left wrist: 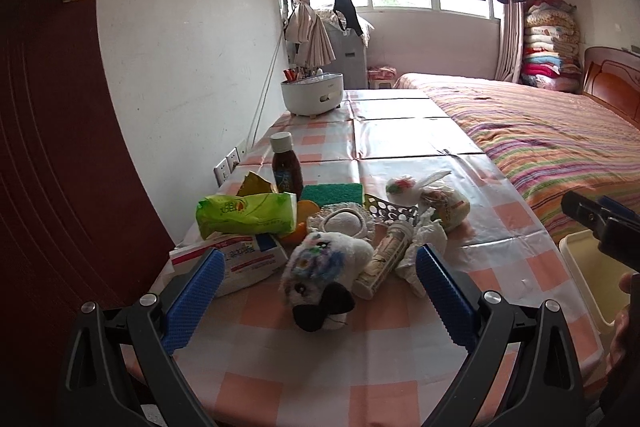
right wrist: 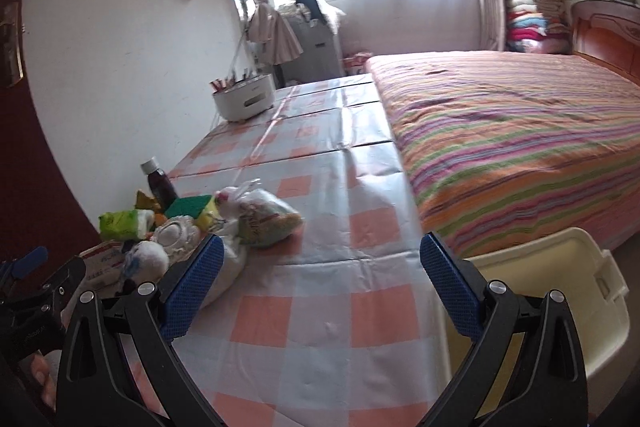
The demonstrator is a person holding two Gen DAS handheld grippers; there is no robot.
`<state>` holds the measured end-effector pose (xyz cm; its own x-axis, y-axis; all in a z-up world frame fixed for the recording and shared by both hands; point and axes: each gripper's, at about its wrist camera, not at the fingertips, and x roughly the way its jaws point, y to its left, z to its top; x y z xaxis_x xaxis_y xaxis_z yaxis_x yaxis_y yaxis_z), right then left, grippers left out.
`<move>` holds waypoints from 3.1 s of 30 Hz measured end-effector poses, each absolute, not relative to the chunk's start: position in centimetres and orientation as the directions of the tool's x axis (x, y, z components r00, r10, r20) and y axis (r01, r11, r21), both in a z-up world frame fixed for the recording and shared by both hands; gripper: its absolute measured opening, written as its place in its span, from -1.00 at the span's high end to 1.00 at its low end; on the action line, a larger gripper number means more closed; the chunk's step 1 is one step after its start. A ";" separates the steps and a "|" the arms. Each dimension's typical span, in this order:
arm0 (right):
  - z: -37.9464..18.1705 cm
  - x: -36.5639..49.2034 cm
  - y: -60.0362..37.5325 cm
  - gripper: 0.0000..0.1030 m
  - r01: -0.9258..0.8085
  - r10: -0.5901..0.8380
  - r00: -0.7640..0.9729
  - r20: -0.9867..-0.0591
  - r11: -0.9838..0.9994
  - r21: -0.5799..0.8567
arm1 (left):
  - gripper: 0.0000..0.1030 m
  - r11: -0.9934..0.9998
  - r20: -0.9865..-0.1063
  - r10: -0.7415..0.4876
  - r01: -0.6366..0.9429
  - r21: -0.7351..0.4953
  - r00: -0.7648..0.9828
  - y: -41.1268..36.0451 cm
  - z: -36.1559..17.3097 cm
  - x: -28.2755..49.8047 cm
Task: Collect trash
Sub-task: 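Reach the right gripper to the white plastic bag and grasp it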
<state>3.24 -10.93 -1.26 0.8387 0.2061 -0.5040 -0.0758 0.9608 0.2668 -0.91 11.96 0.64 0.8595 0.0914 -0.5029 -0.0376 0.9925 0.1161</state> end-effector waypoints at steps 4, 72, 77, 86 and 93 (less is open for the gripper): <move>-2.6 5.8 -8.2 -0.88 -0.140 0.299 0.764 -0.572 0.942 0.305 | -0.82 0.994 -0.487 0.100 -0.061 0.095 0.868 15.0 0.5 -1.5; -6.7 19.6 -3.3 -0.81 -0.202 0.165 0.669 -0.724 0.979 0.037 | -0.82 0.997 -0.492 0.067 -0.042 0.063 0.868 19.0 -0.3 5.2; -8.0 21.6 -2.7 -0.51 -0.220 0.189 0.609 -0.770 0.973 0.065 | -0.82 0.997 -0.500 0.070 -0.046 0.060 0.863 20.1 -0.7 5.2; -6.2 20.4 -4.9 -0.07 -0.170 0.236 0.636 -0.734 0.971 0.166 | -0.82 0.998 -0.518 0.049 -0.029 0.047 0.854 21.2 -1.1 4.6; -1.5 15.4 -7.9 -0.07 -0.144 0.257 0.749 -0.611 0.963 0.229 | -0.81 0.993 -0.589 -0.092 0.116 0.003 0.803 19.6 -2.2 4.8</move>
